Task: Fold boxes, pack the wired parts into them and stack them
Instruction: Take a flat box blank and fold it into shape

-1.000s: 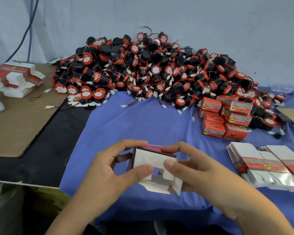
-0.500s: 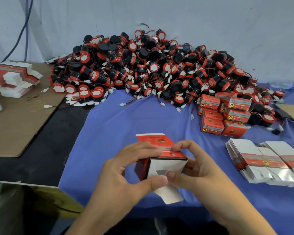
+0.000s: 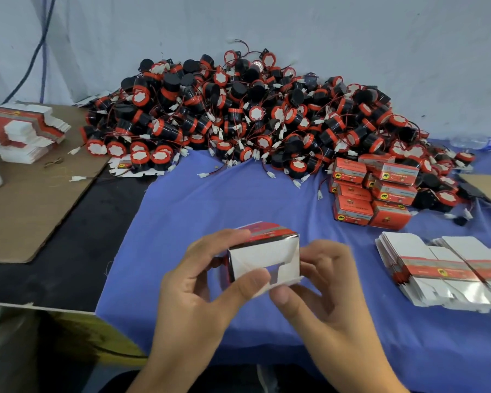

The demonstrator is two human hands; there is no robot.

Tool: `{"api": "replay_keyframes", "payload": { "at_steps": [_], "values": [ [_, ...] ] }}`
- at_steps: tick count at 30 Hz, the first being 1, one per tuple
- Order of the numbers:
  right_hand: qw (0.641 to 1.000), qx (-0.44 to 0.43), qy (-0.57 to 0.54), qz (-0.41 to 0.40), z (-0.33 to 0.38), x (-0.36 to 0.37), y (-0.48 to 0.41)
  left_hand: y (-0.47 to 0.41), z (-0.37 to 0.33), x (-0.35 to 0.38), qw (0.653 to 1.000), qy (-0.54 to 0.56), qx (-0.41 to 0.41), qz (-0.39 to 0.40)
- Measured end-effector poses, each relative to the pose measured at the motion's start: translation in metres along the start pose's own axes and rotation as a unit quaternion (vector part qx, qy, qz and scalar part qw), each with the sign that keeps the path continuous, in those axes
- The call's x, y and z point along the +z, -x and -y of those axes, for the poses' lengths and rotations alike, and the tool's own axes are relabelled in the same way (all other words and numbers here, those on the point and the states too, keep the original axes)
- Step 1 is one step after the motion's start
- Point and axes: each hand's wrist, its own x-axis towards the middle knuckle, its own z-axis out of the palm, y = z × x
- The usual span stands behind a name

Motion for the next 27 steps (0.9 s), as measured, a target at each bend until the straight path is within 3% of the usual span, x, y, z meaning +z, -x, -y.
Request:
{"api": "replay_keyframes", "payload": {
  "at_steps": [3,7,13,18,22,24,27],
  "values": [
    [0.993,0.029,-0.106,-0.040,0.000,0.010,0.001,0.003,-0.005,0.005,0.998,0.002,0.054,0.022],
    [0.987,0.038,-0.132,-0.084,0.003,0.024,0.001,0.009,-0.006,0.014,0.989,-0.057,0.136,0.024],
    [0.982,0.062,-0.134,-0.120,0.003,0.035,-0.001,0.019,-0.002,0.025,0.991,-0.009,0.121,-0.056],
    [0.973,0.093,-0.156,-0.143,0.001,0.040,-0.004,0.024,-0.005,0.032,0.981,-0.038,0.168,-0.084],
    [0.952,0.124,-0.245,-0.139,0.002,0.036,-0.004,0.023,-0.011,0.030,0.985,0.001,0.124,-0.119],
    [0.930,0.148,-0.323,-0.096,0.004,0.034,-0.004,0.021,-0.012,0.028,0.987,0.046,0.076,-0.136],
    [0.926,0.153,-0.338,-0.072,0.003,0.035,-0.004,0.021,-0.011,0.028,0.988,0.033,0.059,-0.138]
  ]
}}
